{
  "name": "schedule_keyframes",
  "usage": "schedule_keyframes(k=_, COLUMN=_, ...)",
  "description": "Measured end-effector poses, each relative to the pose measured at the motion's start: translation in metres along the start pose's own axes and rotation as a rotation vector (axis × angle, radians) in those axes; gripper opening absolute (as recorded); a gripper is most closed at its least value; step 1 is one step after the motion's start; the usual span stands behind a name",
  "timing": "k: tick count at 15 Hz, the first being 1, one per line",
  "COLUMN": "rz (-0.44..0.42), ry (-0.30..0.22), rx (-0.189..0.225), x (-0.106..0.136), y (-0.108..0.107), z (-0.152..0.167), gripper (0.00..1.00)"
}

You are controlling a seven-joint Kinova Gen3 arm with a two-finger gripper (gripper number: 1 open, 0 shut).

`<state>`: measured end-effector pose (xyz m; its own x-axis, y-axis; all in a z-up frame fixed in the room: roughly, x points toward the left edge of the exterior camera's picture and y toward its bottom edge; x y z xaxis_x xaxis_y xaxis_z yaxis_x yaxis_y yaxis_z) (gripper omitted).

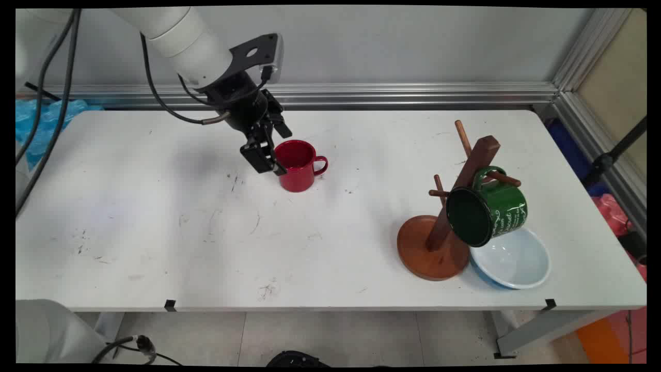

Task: Pick up the green mug from the rack

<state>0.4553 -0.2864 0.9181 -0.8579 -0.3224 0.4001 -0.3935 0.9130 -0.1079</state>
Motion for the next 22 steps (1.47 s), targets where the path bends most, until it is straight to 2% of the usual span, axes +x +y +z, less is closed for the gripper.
schedule_keyframes(k=5, rz=-0.044, ry=0.118, rx=0.040, x=0.009, y=-0.027, z=0.001, gripper=1.00)
schedule_keyframes(k=12, rz=-0.066, ry=0.250, rx=0.043, x=0.026, y=-0.045, z=0.005, gripper=1.00)
schedule_keyframes(k=16, rz=-0.091, ry=0.303, rx=0.037, x=0.032, y=-0.047, z=0.005, gripper=1.00)
schedule_keyframes(k=22, rz=-0.113, ry=0.327, rx=0.029, x=0.035, y=-0.044, z=0.006, gripper=1.00)
